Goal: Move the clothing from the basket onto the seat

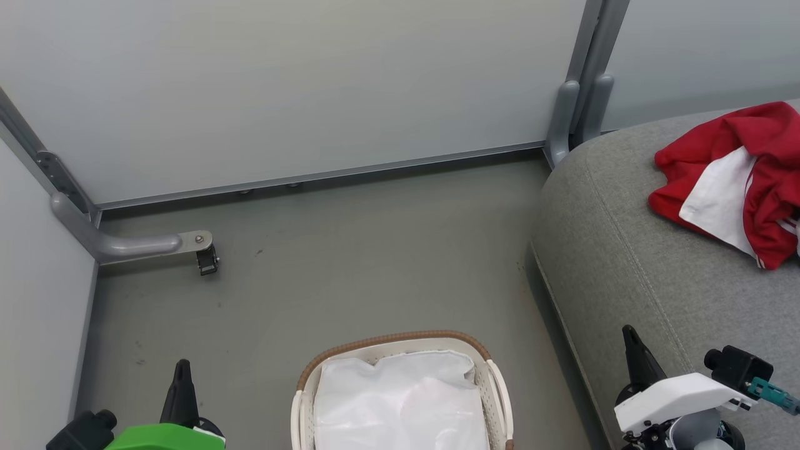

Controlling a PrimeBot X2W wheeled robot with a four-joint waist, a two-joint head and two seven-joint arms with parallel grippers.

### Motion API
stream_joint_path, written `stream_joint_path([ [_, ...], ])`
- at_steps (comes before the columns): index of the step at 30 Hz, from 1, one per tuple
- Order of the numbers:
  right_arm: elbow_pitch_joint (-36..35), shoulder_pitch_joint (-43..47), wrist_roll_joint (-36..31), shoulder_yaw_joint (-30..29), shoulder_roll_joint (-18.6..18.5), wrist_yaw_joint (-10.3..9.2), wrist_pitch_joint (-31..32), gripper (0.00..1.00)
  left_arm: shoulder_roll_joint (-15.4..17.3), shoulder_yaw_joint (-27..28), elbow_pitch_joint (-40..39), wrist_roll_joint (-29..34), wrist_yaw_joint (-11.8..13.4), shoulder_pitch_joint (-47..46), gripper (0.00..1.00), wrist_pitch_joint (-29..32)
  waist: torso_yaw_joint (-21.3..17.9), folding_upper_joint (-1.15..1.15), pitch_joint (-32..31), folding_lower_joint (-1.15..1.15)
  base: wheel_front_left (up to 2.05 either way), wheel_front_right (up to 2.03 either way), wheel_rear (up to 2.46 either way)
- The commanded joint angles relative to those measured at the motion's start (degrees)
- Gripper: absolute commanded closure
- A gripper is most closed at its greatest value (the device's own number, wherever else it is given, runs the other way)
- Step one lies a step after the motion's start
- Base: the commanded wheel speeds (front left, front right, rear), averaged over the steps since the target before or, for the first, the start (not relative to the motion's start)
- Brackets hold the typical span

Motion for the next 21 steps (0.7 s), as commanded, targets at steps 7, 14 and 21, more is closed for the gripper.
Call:
stream_joint_path([
  [7, -1.60, -1.65, 6.83, -1.10, -0.31, -0.03, 1.70, 1.00, 0.27, 0.81, -1.33, -6.04, -0.21, -2.37, 1.00, 1.64, -0.06, 0.00, -0.05, 0.00, 0.00, 0.00, 0.00],
  [14, -2.14, -1.82, 11.81, -1.78, -0.34, -0.03, 2.99, 1.00, 0.30, 1.19, -1.71, -10.37, -0.25, -3.07, 1.00, 2.94, -0.11, 0.00, -0.09, 0.00, 0.00, 0.00, 0.00],
  [21, -2.69, -2.02, 16.57, -2.45, -0.37, -0.03, 4.23, 1.00, 0.32, 1.58, -2.07, -14.61, -0.29, -3.68, 1.00, 4.17, -0.17, 0.00, -0.13, 0.00, 0.00, 0.00, 0.00],
])
